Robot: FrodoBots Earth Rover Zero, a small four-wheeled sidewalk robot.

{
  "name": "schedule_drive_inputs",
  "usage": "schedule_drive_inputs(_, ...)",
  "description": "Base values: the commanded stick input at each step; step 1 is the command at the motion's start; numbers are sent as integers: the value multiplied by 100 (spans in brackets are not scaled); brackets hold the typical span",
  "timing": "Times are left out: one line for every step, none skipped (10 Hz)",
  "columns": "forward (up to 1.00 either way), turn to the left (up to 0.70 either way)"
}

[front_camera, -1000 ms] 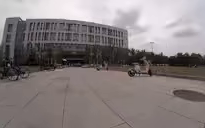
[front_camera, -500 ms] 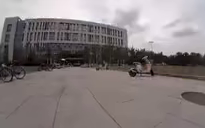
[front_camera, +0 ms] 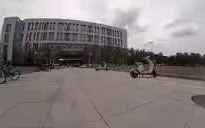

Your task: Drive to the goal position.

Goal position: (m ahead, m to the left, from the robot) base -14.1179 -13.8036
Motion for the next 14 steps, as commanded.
schedule_drive_inputs(60,-8)
schedule_drive_inputs(60,-15)
schedule_drive_inputs(60,-15)
schedule_drive_inputs(60,-15)
schedule_drive_inputs(60,-15)
schedule_drive_inputs(60,-15)
schedule_drive_inputs(60,-15)
schedule_drive_inputs(60,-15)
schedule_drive_inputs(60,-15)
schedule_drive_inputs(60,-15)
schedule_drive_inputs(60,-15)
schedule_drive_inputs(60,-15)
schedule_drive_inputs(60,-15)
schedule_drive_inputs(60,-15)
